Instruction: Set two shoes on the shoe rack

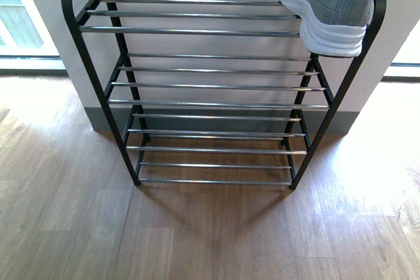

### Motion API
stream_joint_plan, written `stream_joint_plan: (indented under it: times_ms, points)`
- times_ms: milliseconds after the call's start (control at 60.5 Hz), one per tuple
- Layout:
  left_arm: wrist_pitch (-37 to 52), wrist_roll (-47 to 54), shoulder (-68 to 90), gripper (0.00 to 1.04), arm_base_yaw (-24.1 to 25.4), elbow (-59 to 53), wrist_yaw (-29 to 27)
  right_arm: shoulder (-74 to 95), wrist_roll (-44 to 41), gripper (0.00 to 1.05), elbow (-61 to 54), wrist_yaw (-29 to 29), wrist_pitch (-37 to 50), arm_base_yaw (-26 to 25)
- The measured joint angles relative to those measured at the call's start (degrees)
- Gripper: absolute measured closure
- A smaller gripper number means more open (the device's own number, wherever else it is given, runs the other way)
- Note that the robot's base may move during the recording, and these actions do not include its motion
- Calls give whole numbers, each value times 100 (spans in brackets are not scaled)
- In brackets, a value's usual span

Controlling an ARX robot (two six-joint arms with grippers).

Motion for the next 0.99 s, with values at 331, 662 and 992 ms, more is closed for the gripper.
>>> stream_joint_plan:
  times_ms: [331,662,992]
  points:
    - [0,0,0,104,0,0,2,-1056,24,103,-1134,-345,87,-389]
    - [0,0,0,104,0,0,2,-2459,24,103,-1930,-363,-529,-389]
    - [0,0,0,104,0,0,2,-3390,26,103,-2330,-363,-1012,-389]
